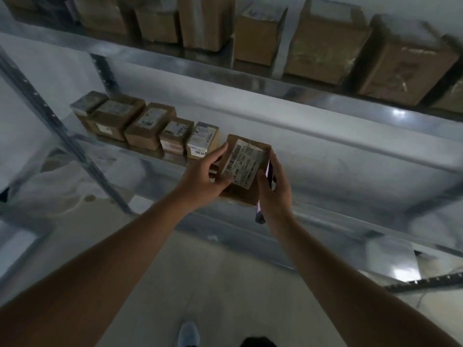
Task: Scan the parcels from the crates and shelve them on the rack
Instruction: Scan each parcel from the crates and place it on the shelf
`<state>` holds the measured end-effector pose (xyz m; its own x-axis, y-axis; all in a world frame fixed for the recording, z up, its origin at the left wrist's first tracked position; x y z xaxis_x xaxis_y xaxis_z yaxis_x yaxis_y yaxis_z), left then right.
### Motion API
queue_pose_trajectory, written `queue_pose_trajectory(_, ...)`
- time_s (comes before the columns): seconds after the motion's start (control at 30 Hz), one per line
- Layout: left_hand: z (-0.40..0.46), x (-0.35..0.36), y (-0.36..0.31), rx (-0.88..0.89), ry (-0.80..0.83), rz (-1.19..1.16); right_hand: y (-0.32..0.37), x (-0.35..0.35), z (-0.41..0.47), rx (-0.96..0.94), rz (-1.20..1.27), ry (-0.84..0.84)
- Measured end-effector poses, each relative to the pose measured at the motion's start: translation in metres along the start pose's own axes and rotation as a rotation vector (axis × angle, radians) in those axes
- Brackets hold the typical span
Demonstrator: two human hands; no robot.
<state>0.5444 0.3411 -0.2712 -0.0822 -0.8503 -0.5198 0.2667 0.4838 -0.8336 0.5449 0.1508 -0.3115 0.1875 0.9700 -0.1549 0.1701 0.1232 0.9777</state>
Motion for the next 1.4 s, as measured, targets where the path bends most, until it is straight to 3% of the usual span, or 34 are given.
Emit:
queue_pose_trajectory(0.27, 0.058, -0.014, 0.071, -0.06, 0.161, -0.075, -0.018, 0.048, 0.054, 0.114, -0.034, -0.065)
queue_pose_trajectory(0.6, 0.127, 0.007, 0.133, -0.039, 0.135, 0.057, -0.054, 0.077, 0.149, 0.19, -0.093, -0.05)
queue_pose_trajectory(1.1, 0.183, 0.016, 0.154, -0.089, 0.235, 0.118, -0.059, 0.104, 0.221, 0.331, -0.118, -0.025)
queue_pose_trajectory(1.4, 0.188, 0.027, 0.164, -0.061, 0.248, 0.232, -0.058, 0.11, 0.227, 0.317, -0.111, -0.018)
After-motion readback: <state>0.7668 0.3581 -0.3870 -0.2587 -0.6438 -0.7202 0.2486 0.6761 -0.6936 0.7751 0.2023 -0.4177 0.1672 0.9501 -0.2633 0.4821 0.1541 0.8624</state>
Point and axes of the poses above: each hand's wrist, its own z-axis towards the middle knuckle, its own x-axis out of the palm, y = z × x, the point moved 1 cm from there along z, towards the middle knuckle, and after that the axes turned 9 degrees about x, right-handed, at the moved point
